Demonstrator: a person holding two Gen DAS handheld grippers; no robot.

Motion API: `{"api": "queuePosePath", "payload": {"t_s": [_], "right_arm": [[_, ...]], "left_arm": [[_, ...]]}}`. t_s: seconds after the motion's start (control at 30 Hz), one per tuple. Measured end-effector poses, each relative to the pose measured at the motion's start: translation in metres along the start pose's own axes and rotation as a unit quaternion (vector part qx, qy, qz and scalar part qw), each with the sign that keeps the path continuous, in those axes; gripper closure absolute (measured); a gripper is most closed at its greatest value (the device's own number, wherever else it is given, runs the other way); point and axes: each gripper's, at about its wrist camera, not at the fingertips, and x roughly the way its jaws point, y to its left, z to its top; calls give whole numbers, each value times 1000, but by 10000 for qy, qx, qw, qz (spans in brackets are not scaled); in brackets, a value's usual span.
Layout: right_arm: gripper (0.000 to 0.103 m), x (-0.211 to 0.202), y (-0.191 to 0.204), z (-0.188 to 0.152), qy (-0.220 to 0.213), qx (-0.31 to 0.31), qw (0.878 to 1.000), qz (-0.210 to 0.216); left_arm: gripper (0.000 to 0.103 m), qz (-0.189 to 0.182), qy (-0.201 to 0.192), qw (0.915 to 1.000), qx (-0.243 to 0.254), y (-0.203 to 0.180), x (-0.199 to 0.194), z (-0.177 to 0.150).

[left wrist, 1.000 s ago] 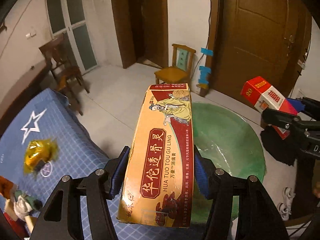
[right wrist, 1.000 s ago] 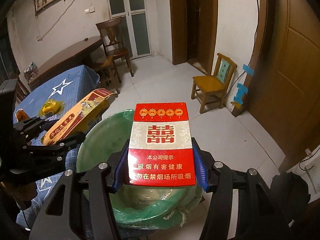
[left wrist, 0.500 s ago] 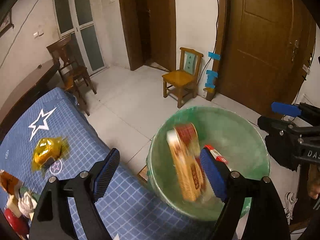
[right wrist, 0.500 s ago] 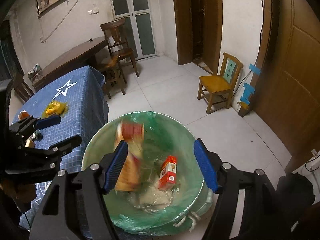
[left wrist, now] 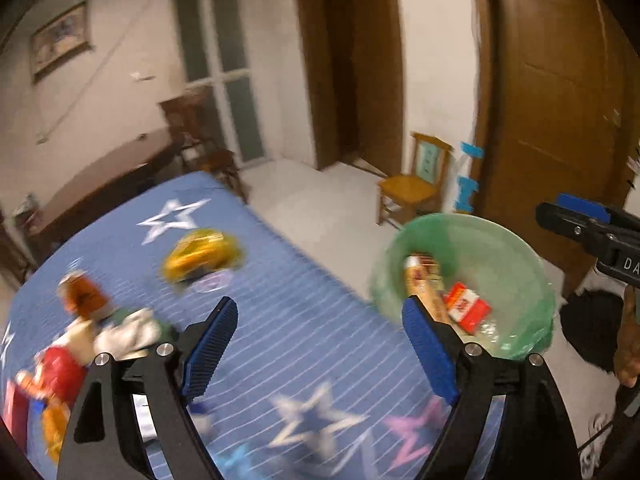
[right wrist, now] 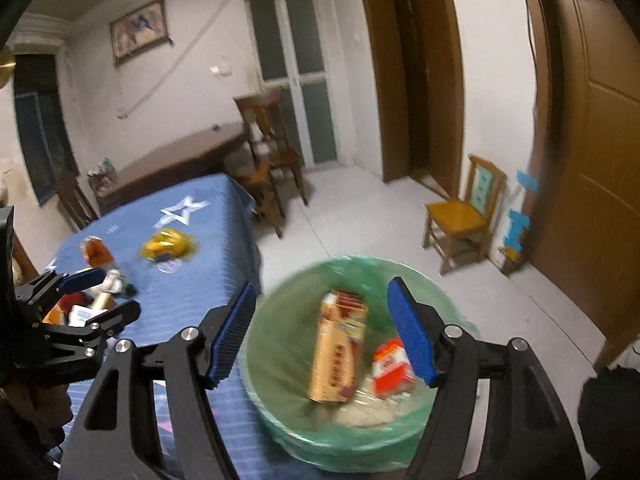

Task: Collect trash
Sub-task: 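Grasp the crumpled gold wrapper with the left tool while the right tool grasps the white pill box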

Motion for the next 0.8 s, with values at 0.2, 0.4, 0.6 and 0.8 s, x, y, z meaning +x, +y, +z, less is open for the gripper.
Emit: {"api": "queuePosePath", "payload": {"t_s": [0.2, 0.4, 0.6, 0.8], "right_arm": [[37, 2, 69, -10, -287, -518, 9964, 612], [29, 15, 131, -32, 23, -715, 9876, 1394], [29, 30, 173, -63, 592, -896, 9779, 1793], [29, 30, 189, -77, 833, -1064, 9730, 1870]], "left_arm": [[15, 803, -105, 9920, -965, 96, -53, -39], [9, 1958, 364, 9535, -2260, 221, -82, -96], [9, 1801, 1117, 9359, -2815, 276, -49, -139], [51, 1455, 1206, 9315, -3109, 287, -39, -154]]}}
